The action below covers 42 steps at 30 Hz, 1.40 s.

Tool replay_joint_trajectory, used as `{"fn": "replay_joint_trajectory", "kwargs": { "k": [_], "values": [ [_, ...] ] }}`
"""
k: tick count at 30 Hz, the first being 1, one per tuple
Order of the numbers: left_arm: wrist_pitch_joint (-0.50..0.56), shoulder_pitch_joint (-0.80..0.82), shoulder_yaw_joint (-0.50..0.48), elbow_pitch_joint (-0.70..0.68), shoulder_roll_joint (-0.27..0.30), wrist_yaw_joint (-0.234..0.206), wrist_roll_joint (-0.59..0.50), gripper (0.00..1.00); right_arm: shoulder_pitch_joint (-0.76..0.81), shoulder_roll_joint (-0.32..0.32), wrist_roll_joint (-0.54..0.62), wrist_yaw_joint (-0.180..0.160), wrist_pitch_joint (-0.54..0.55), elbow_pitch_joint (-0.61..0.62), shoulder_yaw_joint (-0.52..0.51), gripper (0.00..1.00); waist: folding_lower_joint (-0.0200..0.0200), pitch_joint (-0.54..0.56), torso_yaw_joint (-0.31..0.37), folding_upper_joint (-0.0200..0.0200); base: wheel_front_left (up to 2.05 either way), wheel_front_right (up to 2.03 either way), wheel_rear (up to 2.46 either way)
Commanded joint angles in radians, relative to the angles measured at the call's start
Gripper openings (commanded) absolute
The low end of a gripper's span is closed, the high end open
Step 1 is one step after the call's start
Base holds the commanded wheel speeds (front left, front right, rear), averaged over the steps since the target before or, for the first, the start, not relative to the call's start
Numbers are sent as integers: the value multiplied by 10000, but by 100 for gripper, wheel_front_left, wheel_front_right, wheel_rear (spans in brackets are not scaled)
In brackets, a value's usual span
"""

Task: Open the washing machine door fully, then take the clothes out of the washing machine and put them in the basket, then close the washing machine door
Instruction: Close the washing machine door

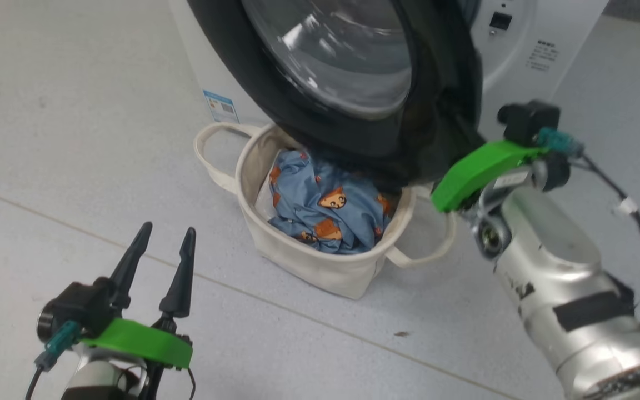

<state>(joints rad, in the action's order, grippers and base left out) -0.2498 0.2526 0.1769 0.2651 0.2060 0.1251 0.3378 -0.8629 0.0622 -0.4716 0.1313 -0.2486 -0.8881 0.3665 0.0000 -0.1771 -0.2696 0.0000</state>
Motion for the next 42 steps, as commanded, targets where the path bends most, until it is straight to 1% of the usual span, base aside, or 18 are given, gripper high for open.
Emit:
{"fn": "replay_joint_trajectory", "kwargs": {
  "k": [1, 6, 11, 19, 23, 30, 42],
  "values": [
    [-120, 437, -324, -280, 125, 55, 9, 100, -474, -120, 101, -6, -123, 234, -60, 0, 0, -202, 96, 0, 0, 0, 0],
    [-120, 784, -77, -123, 123, 55, -31, 100, -1328, -120, 388, -6, -128, -81, -751, 0, 0, -759, 223, 0, 0, 0, 0],
    [-120, 1149, 80, -59, 56, 55, 10, 100, -2098, -120, 805, -6, -130, -646, -1422, 0, 0, -1191, 178, 0, 0, 0, 0],
    [-120, 1384, 177, 66, -74, 55, 15, 100, -2920, -120, 1404, -6, -131, -1284, -2527, 0, 0, -1510, 39, 0, 0, 0, 0],
    [-120, 1446, 191, 59, -122, 55, 21, 100, -3245, -120, 1915, -6, -131, -1487, -3113, 0, 0, -1712, -40, 0, 0, 0, 0],
    [-120, 1625, 241, 61, -225, 55, 35, 100, -3600, -120, 3025, -6, -131, -1635, -4281, 0, 0, -2019, -226, 0, 0, 0, 0],
    [-120, 1699, 233, 87, -213, 55, 88, 100, -3674, -120, 4012, -6, -131, -1547, -5386, 0, 0, -2033, -257, 0, 0, 0, 0]
  ]
}}
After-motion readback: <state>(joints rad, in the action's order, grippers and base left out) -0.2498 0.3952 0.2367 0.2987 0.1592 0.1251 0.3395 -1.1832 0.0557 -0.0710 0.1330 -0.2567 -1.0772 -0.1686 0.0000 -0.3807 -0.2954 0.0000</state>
